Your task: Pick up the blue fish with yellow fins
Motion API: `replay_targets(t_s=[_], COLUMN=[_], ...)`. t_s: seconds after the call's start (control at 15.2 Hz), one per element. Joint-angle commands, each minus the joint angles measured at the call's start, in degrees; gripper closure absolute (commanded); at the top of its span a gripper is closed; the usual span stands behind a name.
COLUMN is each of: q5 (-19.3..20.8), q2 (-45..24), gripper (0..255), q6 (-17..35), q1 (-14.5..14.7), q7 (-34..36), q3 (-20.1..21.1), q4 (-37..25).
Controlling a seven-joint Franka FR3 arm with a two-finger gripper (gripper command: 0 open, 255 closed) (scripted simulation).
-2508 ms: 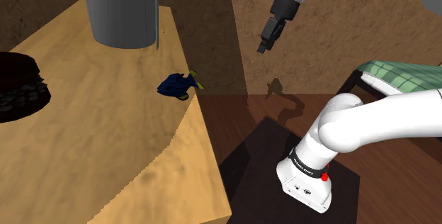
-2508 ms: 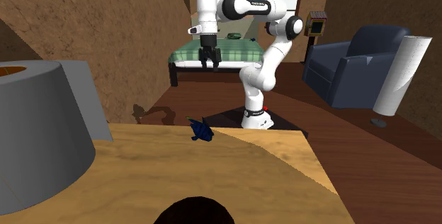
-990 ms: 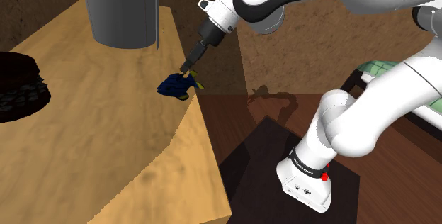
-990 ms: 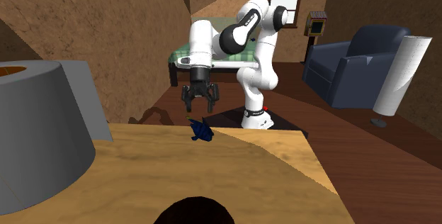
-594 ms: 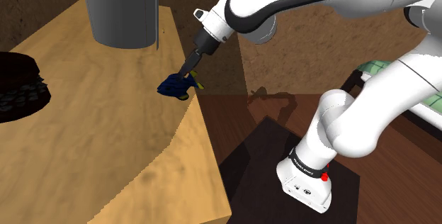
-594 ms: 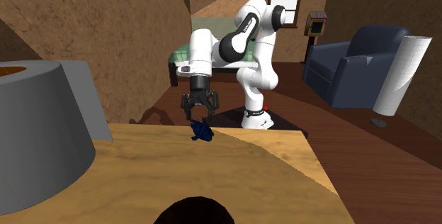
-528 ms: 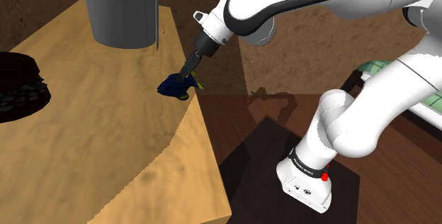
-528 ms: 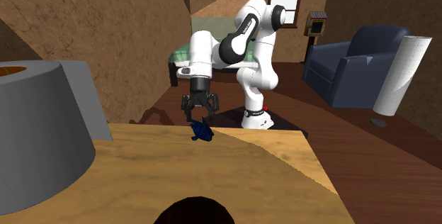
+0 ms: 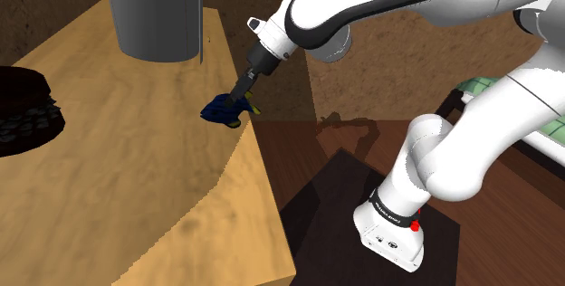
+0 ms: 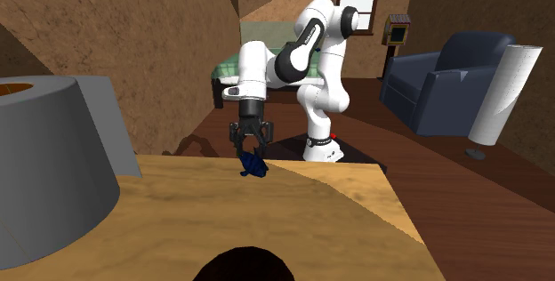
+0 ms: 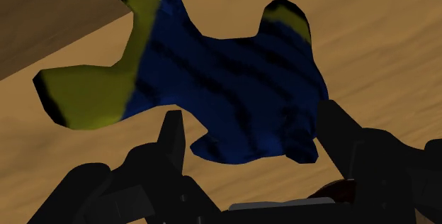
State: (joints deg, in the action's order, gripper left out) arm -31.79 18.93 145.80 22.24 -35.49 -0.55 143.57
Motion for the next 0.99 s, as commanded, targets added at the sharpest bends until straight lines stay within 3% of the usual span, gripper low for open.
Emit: replay_targets(t_s=[0.0,0.2,0.92], q5=[0.0,0.03,4.56], q2=[-0.02,-0.05,3.6], gripper=[255,255,255], q6=[-0.05,-0.07,-8.31], q1=[0.01,0.01,-1.94], q7=[-0.01,0.07,5.25], q3=[0.01,0.04,0.73], q4=[0.07,0.01,-5.09])
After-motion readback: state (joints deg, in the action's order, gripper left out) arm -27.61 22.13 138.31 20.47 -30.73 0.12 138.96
